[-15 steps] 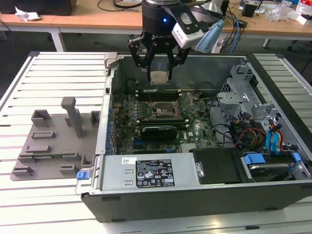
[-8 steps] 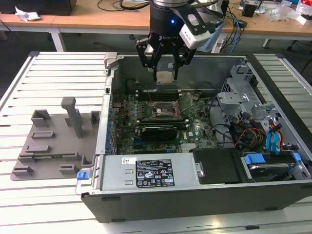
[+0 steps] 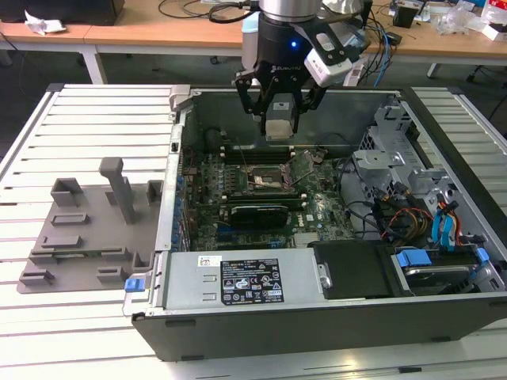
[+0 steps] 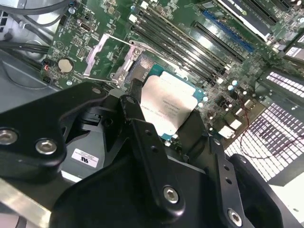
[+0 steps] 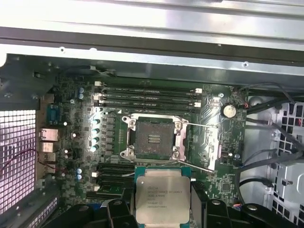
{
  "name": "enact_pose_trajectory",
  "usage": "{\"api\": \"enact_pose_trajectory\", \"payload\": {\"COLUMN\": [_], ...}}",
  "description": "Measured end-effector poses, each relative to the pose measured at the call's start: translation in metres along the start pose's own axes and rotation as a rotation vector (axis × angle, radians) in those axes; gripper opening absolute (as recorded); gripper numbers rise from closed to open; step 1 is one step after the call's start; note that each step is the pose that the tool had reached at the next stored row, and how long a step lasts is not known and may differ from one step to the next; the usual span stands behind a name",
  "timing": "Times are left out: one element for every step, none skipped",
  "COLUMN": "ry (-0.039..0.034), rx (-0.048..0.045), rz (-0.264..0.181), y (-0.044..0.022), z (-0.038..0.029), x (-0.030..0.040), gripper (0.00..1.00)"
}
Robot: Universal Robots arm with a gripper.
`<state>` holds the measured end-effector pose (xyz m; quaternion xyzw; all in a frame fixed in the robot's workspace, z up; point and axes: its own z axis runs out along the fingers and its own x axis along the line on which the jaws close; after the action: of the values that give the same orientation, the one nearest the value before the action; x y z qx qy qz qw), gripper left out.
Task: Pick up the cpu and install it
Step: 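Pick up the cpu and move it towards the insertion slot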
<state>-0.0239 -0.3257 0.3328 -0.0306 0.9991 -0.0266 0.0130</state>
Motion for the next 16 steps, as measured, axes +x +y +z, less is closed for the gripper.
{"api": "enact_pose_trajectory", "payload": {"ry": [0.0,0.0002,0.0002,0.0002,0.0001,0.0001,0.0002,0.0003,0.0002,0.0002,0.0002,0.0002,0.0002,0.0002,0.0002,0.0002], "rx": [0.0005,0.0011,0.0014,0.0015,0.0015,0.0015,0.0016,0.0018,0.0016,0.0016,0.0016,0.0016,0.0016,0.0015,0.0016,0.0016], "rz": [0.0,0.0,0.0,0.0,0.0,0.0,0.0,0.0,0.0,0.0,0.0,0.0,0.0,0.0,0.0,0.0], "y": [0.0002,0.0003,0.0005,0.0007,0.0009,0.001,0.001,0.001,0.001,0.001,0.001,0.0011,0.001,0.0011,0.001,0.0011], "z": [0.0013,0.0028,0.0053,0.0085,0.012,0.0134,0.0137,0.0137,0.0138,0.0139,0.0139,0.014,0.014,0.0141,0.0141,0.0141], "x": [-0.0001,0.0,0.0001,0.0002,0.0003,0.0003,0.0003,0.0003,0.0003,0.0003,0.0003,0.0003,0.0003,0.0003,0.0003,0.0003], "gripper": [0.55,0.55,0.55,0.55,0.55,0.55,0.55,0.55,0.55,0.55,0.55,0.55,0.55,0.55,0.55,0.55]}}
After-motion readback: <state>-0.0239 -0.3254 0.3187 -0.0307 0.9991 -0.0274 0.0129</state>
